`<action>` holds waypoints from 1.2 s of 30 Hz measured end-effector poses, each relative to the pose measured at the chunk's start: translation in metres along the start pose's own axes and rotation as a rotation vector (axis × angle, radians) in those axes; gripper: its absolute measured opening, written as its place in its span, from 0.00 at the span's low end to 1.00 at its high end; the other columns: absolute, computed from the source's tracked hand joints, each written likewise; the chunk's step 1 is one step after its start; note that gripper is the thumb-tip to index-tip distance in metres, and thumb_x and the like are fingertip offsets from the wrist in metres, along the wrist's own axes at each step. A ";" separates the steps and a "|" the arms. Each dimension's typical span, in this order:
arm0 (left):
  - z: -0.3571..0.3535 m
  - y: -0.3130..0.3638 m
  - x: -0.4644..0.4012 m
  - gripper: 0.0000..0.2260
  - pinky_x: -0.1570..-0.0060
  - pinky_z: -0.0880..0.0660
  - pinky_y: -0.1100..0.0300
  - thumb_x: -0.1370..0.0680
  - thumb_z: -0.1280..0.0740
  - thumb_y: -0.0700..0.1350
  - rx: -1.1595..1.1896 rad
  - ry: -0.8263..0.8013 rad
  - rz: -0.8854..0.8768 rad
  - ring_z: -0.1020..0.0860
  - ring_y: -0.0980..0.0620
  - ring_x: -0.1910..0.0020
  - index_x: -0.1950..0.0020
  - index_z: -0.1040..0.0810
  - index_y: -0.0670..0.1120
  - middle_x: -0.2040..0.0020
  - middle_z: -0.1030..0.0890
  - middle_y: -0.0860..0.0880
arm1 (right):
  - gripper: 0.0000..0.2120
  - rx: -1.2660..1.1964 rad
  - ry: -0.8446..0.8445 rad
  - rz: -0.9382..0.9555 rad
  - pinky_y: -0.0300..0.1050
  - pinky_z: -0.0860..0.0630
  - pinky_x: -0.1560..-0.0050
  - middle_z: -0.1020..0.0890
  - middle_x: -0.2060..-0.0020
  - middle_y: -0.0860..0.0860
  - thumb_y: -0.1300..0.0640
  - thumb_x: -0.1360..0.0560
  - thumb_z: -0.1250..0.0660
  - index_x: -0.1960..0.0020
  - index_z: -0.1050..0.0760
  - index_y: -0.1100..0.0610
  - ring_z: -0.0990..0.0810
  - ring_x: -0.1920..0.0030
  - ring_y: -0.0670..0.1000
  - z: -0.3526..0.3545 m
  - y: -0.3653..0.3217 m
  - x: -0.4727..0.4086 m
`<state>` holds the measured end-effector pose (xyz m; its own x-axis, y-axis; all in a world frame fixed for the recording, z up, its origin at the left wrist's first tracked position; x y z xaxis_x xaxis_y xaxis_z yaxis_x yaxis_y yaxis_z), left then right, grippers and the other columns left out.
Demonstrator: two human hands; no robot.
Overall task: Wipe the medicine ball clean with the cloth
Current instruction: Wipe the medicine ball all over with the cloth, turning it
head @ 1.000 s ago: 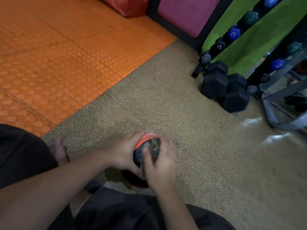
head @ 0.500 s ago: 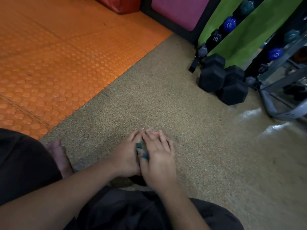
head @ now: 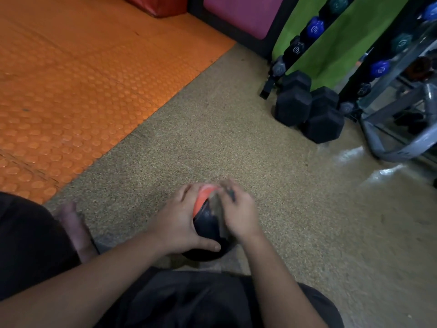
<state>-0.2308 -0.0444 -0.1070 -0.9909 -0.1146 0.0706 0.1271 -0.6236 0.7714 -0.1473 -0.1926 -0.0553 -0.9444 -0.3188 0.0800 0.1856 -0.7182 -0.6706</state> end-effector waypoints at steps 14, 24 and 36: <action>-0.003 0.007 0.000 0.69 0.22 0.35 0.46 0.52 0.26 0.80 -0.059 0.015 -0.004 0.39 0.47 0.19 0.17 0.51 0.61 0.17 0.46 0.53 | 0.13 -0.060 0.011 -0.247 0.48 0.25 0.36 0.16 0.39 0.56 0.53 0.19 0.37 0.42 0.17 0.56 0.21 0.33 0.57 0.007 0.004 -0.023; -0.004 -0.004 -0.012 0.55 0.18 0.43 0.53 0.36 0.36 0.75 -0.015 0.001 -0.029 0.49 0.52 0.16 0.14 0.49 0.55 0.15 0.47 0.53 | 0.25 0.379 0.029 0.257 0.54 0.41 0.20 0.28 0.24 0.48 0.45 0.17 0.47 0.24 0.29 0.50 0.37 0.21 0.53 -0.027 -0.032 0.023; 0.014 -0.005 -0.007 0.44 0.23 0.32 0.49 0.35 0.31 0.68 0.130 -0.031 -0.091 0.40 0.59 0.21 0.26 0.52 0.80 0.21 0.42 0.62 | 0.30 0.424 0.006 0.380 0.54 0.54 0.18 0.39 0.19 0.40 0.39 0.19 0.49 0.19 0.39 0.46 0.50 0.17 0.48 -0.032 -0.038 0.047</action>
<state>-0.2246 -0.0293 -0.1027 -0.9992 -0.0376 0.0147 0.0322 -0.5247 0.8507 -0.2068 -0.1609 -0.0498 -0.7913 -0.6007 -0.1143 0.6043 -0.7395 -0.2966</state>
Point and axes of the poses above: each hand's wrist, its own x-axis away from the middle knuckle, its own z-axis out of the back of the hand, y = z × x, the point moved 2 cm from there along -x, towards the middle knuckle
